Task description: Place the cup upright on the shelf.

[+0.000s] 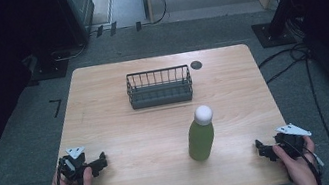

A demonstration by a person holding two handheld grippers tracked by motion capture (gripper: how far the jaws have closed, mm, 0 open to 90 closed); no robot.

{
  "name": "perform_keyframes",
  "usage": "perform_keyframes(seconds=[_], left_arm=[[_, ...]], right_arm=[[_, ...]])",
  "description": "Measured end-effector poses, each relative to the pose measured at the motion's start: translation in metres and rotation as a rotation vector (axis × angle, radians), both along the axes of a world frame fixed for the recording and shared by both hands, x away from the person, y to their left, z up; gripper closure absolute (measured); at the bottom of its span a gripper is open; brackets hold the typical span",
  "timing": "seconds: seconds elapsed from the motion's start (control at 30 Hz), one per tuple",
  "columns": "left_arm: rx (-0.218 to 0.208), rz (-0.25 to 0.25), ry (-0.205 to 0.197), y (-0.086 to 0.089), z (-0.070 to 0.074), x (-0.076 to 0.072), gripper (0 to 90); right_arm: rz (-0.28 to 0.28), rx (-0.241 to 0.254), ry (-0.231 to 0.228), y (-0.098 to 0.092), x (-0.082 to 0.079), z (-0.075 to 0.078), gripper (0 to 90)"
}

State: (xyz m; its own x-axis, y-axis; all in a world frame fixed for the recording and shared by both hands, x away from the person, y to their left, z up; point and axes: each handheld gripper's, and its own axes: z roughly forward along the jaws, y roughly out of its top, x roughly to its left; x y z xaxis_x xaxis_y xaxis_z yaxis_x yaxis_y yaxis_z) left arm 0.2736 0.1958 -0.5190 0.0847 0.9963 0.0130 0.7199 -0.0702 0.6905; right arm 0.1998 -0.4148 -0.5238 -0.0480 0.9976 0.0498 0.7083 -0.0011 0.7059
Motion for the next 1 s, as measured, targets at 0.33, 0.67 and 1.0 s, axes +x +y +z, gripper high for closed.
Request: perform_keyframes(seconds=[0.33, 0.67, 1.0], left_arm=[[0.001, 0.0, 0.0, 0.0, 0.0, 0.0, 0.0], [0.0, 0.0, 0.001, 0.0, 0.0, 0.0, 0.0], [0.0, -0.005, 0.0, -0.002, 0.0, 0.0, 0.0]], right_arm=[[0.056, 0.019, -0.037, 0.021, -0.001, 0.016, 3.3], [0.124, 0.038, -0.093, 0.049, -0.001, 0.032, 5.1], [0.17, 0.051, -0.103, 0.067, 0.002, 0.035, 6.0]])
